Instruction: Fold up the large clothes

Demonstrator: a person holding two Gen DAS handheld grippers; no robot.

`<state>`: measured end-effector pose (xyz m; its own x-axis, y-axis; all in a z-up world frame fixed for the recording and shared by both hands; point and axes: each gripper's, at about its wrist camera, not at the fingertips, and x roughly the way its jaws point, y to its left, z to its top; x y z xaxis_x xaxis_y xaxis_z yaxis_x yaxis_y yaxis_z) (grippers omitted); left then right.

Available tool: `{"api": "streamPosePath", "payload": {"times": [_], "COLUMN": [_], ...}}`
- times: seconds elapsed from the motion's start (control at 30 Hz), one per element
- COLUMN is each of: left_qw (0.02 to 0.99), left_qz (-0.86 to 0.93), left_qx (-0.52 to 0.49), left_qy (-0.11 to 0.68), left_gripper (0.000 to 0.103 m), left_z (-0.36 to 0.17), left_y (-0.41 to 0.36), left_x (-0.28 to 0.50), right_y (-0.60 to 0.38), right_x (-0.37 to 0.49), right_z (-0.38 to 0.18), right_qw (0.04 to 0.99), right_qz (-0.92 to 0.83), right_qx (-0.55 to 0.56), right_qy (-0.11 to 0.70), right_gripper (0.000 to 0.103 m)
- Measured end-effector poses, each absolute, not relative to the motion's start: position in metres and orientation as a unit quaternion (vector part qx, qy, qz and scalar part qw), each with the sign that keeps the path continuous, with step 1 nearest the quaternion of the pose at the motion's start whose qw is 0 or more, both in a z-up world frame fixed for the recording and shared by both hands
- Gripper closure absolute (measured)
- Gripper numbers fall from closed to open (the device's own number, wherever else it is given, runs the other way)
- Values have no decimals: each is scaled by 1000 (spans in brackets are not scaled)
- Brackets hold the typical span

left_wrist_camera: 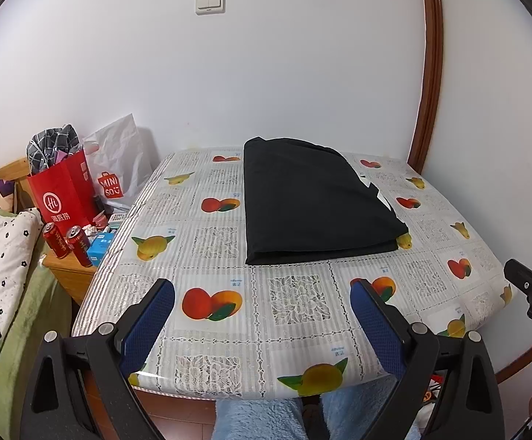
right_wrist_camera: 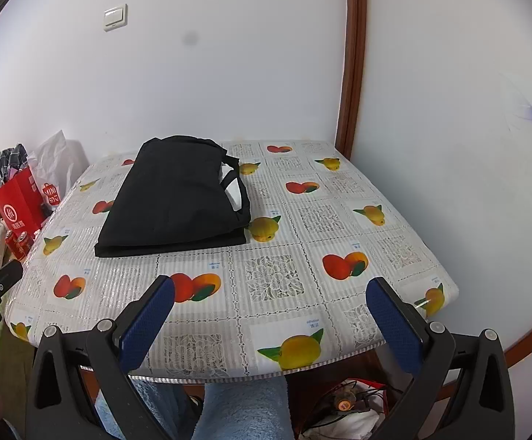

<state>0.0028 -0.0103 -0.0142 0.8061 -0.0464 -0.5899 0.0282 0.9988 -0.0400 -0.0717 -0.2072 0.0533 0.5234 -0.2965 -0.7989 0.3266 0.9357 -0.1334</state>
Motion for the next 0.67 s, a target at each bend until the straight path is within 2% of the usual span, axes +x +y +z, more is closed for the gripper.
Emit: {"api": "streamPosePath", "payload": {"times": [0.67], "left_qw": [950], "left_qz": [-23], "left_qx": [-16], "left_qy": [312], "left_gripper": [6], "left_z": [-15], "left_y": [-13], "left_x": [1], "right_y": [-202], "right_x": [-73], "right_z": [54], "right_qw": [873], "right_qz": [-178], "right_qx": [19], "right_qy": [454], "right_gripper": [1]}}
